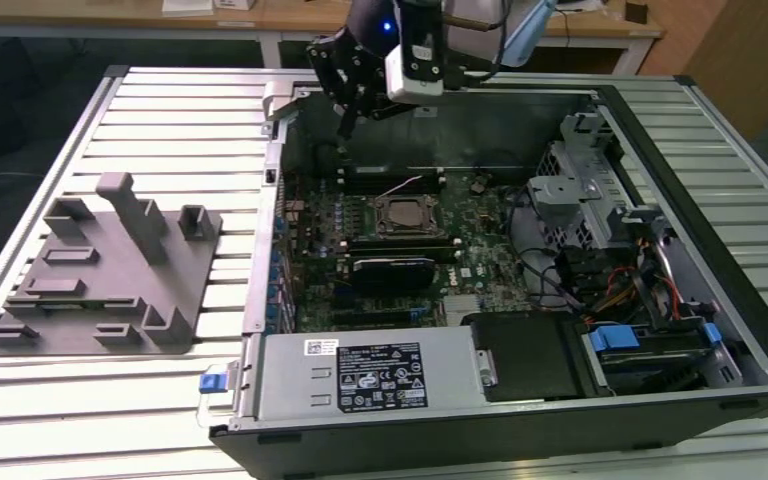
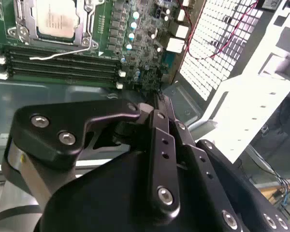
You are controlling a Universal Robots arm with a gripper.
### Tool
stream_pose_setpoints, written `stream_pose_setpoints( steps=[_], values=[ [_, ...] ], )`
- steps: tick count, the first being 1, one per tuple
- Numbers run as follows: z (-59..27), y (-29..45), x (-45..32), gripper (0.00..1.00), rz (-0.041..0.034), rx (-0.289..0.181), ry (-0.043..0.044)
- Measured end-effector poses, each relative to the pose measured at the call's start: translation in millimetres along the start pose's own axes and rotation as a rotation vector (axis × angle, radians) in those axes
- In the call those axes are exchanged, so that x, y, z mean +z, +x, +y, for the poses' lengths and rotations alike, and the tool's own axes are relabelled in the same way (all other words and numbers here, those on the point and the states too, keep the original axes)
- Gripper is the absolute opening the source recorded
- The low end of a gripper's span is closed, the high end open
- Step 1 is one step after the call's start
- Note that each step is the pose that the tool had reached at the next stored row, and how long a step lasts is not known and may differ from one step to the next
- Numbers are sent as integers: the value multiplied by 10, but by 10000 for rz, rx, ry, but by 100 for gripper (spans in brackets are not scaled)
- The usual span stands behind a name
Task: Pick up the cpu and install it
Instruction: 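Install the first cpu locking lever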
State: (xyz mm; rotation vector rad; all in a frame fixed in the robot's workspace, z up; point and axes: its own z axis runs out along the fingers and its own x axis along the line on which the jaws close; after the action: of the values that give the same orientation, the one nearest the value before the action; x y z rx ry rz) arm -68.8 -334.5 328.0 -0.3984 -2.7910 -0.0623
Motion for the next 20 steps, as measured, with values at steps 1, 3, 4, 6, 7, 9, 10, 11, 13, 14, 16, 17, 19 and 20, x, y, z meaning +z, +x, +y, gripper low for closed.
stream_pose_setpoints(
  steps=[1, 3, 4, 6, 7, 9, 10, 11, 13, 14, 16, 17, 19, 20],
  values=[
    [0, 0, -1, 11, -12, 0, -1],
    [0, 0, -1, 11, -14, -1, -2],
    [0, 0, -1, 11, -24, -1, -5],
    [0, 0, -1, 11, -33, -2, -7],
    [0, 0, -1, 11, -50, -3, -12],
    [0, 1, -1, 11, -55, -4, -13],
    [0, 1, -1, 11, -62, -4, -15],
    [0, 1, -1, 11, -69, -5, -17],
    [0, 0, -1, 11, -95, -7, -24],
    [0, 0, 0, 11, -102, -9, -27],
    [0, 0, 0, 11, -125, -10, -33],
    [0, 0, 0, 11, -142, -12, -38],
    [0, 0, 1, 11, -190, -16, -51],
    [0, 0, 1, 11, -219, -19, -59]
  ],
)
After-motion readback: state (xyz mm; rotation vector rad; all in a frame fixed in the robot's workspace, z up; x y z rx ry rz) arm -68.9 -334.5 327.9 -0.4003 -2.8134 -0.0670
